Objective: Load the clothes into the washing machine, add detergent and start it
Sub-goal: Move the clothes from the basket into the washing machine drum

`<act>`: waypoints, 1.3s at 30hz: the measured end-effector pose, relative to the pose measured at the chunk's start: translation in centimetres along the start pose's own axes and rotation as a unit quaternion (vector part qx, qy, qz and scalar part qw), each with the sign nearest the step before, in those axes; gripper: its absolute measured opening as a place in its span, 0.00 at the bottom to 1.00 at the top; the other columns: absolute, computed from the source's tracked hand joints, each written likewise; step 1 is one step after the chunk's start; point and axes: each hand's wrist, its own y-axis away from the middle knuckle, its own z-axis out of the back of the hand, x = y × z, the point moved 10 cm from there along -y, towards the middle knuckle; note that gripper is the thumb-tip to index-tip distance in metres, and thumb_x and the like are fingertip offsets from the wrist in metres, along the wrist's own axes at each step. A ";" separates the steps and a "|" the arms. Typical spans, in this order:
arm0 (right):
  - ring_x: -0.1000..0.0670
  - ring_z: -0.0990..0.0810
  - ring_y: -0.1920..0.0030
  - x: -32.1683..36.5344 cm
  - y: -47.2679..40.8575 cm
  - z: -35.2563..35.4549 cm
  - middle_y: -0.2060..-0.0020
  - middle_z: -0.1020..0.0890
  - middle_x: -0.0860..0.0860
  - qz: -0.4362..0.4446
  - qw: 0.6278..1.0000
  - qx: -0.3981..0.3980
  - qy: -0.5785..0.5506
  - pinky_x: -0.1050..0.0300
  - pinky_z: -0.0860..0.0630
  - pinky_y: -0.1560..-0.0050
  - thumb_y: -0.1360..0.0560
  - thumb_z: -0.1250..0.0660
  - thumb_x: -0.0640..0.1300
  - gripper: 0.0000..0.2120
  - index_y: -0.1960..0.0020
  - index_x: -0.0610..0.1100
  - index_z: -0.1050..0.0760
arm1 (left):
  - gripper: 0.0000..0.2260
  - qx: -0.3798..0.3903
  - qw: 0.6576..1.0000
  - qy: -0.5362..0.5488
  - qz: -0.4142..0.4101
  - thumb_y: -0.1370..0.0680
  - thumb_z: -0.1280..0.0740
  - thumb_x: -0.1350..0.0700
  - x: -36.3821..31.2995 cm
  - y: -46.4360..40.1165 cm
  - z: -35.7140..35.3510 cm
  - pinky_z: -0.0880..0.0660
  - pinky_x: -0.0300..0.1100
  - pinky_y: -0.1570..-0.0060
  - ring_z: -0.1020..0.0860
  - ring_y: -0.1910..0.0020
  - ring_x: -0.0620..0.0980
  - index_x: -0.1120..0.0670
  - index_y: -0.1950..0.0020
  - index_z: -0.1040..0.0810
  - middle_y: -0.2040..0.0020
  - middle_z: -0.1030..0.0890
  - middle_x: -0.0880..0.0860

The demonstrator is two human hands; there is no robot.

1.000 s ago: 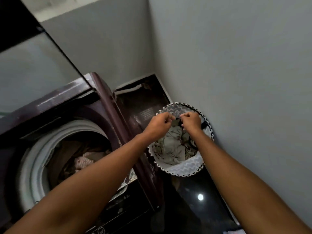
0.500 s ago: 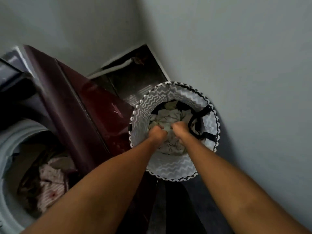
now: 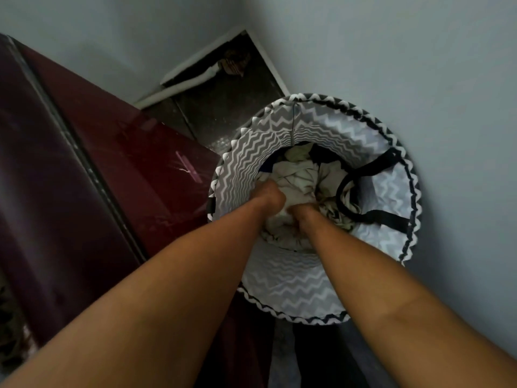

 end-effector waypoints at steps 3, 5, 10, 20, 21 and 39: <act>0.43 0.22 0.44 4.1 3.7 0.9 0.39 0.23 0.45 0.078 0.996 -0.025 -0.025 0.49 0.22 0.42 0.26 0.30 0.43 0.29 0.28 0.38 0.32 | 0.25 -0.010 1.000 -0.014 -0.020 0.19 0.39 0.57 -0.7 1.0 1.3 0.36 0.51 0.28 0.35 0.26 0.60 0.55 0.22 0.39 0.23 0.38 0.60; 0.43 0.22 0.47 6.7 6.7 1.8 0.44 0.21 0.44 0.127 0.991 -0.047 0.004 0.51 0.22 0.44 0.26 0.33 0.42 0.17 0.38 0.39 0.25 | 0.24 -0.026 0.999 -0.014 -0.045 0.20 0.39 0.60 -1.4 2.5 2.2 0.34 0.49 0.29 0.33 0.28 0.61 0.56 0.23 0.37 0.25 0.35 0.61; 0.41 0.22 0.59 9.5 12.9 3.1 0.62 0.20 0.44 0.171 0.983 -0.071 -0.002 0.48 0.23 0.57 0.33 0.32 0.41 0.04 0.65 0.41 0.25 | 0.35 0.009 0.997 -0.022 -0.071 0.25 0.30 0.60 -3.2 6.3 3.1 0.34 0.51 0.29 0.39 0.26 0.63 0.51 0.22 0.42 0.23 0.46 0.62; 0.49 0.33 0.74 11.5 25.1 3.6 0.79 0.29 0.51 0.269 0.958 -0.085 -0.057 0.56 0.35 0.71 0.47 0.35 0.43 0.06 0.81 0.44 0.31 | 0.30 -0.022 0.992 0.075 -0.102 0.31 0.22 0.51 -3.6 15.3 7.9 0.28 0.43 0.56 0.22 0.44 0.57 0.54 0.36 0.34 0.42 0.23 0.57; 0.49 0.31 0.74 11.6 26.1 3.7 0.80 0.28 0.51 0.282 0.953 -0.086 -0.063 0.55 0.34 0.71 0.47 0.36 0.43 0.06 0.81 0.43 0.29 | 0.28 -0.028 0.990 0.079 -0.117 0.31 0.23 0.50 -3.9 16.6 8.4 0.29 0.42 0.56 0.22 0.46 0.55 0.53 0.38 0.33 0.44 0.23 0.56; 0.37 0.19 0.49 14.7 42.3 0.7 0.51 0.17 0.36 0.450 0.873 -0.145 0.121 0.52 0.28 0.54 0.17 0.48 0.61 0.32 0.47 0.34 0.19 | 0.20 -0.129 0.903 0.330 -0.242 0.35 0.23 0.46 -1.7 32.0 19.8 0.26 0.47 0.60 0.23 0.58 0.49 0.58 0.54 0.24 0.59 0.21 0.51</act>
